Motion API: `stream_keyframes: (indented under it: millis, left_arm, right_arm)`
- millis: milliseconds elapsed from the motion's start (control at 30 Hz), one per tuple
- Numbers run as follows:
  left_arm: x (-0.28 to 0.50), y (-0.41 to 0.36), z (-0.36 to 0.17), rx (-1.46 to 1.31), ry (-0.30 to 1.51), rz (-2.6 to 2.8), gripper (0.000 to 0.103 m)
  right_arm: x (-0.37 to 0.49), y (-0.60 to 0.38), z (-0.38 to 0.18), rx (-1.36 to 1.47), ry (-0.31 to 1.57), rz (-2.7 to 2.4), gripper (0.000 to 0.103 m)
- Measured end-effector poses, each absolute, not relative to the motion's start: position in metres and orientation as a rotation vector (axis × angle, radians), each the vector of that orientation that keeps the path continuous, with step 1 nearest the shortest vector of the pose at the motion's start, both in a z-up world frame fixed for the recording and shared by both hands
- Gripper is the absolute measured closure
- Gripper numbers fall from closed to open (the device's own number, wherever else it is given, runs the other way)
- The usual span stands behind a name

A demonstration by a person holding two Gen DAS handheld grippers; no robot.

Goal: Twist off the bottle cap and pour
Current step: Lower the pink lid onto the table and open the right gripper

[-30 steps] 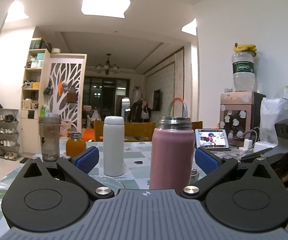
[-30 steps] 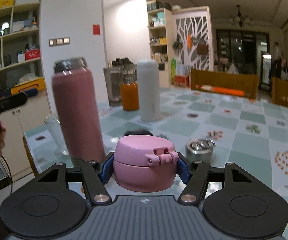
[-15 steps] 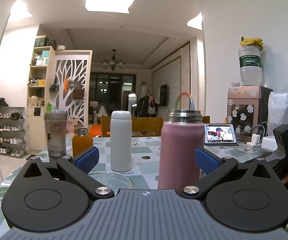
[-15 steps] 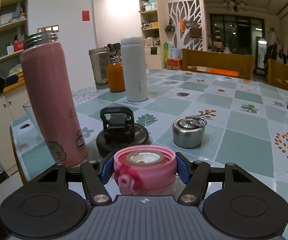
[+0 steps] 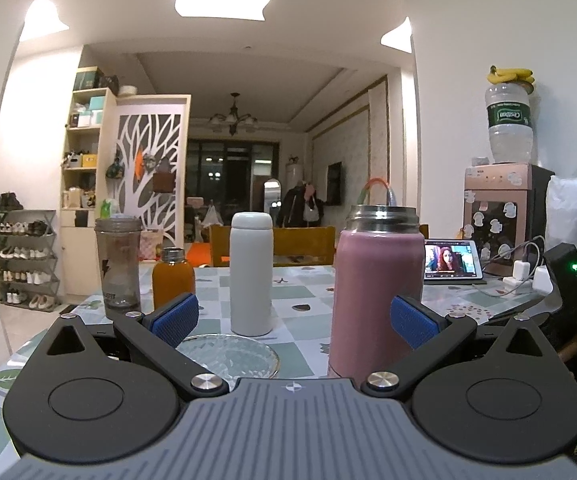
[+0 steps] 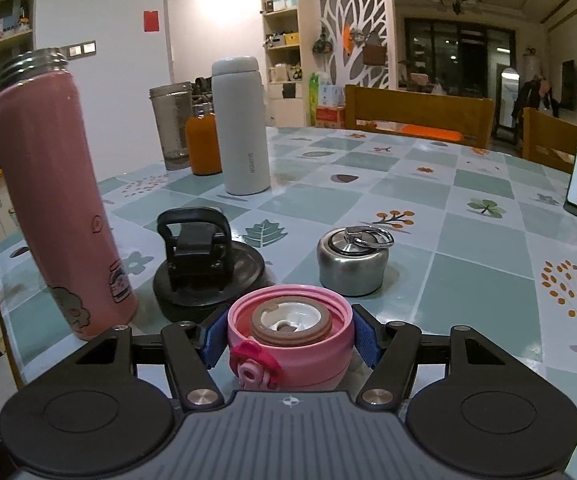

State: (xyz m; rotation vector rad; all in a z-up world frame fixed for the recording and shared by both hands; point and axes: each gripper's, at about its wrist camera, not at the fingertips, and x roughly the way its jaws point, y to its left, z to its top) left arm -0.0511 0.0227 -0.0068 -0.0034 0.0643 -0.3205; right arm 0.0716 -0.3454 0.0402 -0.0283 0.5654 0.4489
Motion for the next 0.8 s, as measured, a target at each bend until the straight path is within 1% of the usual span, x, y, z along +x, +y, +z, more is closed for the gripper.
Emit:
stream_keyframes:
  millis: [600, 700, 800]
  left_arm:
    - [-0.0529, 0.0256, -0.0087, -0.022, 0.082, -0.313, 0.000]
    - [-0.0537, 0.0268, -0.0096, -0.028, 0.086, -0.312, 0.000]
    - [-0.0542, 0.0272, -0.0096, -0.034, 0.090, -0.315, 0.000]
  right_arm:
    - [0.0755, -0.3415, 0.0386, -0.049, 0.590, 0.449, 0.035]
    - [0.0745, -0.3417, 0.0398, -0.053, 0.591, 0.443, 0.033]
    - [0.0725, -0.3422, 0.0419, -0.053, 0.583, 0.435, 0.028]
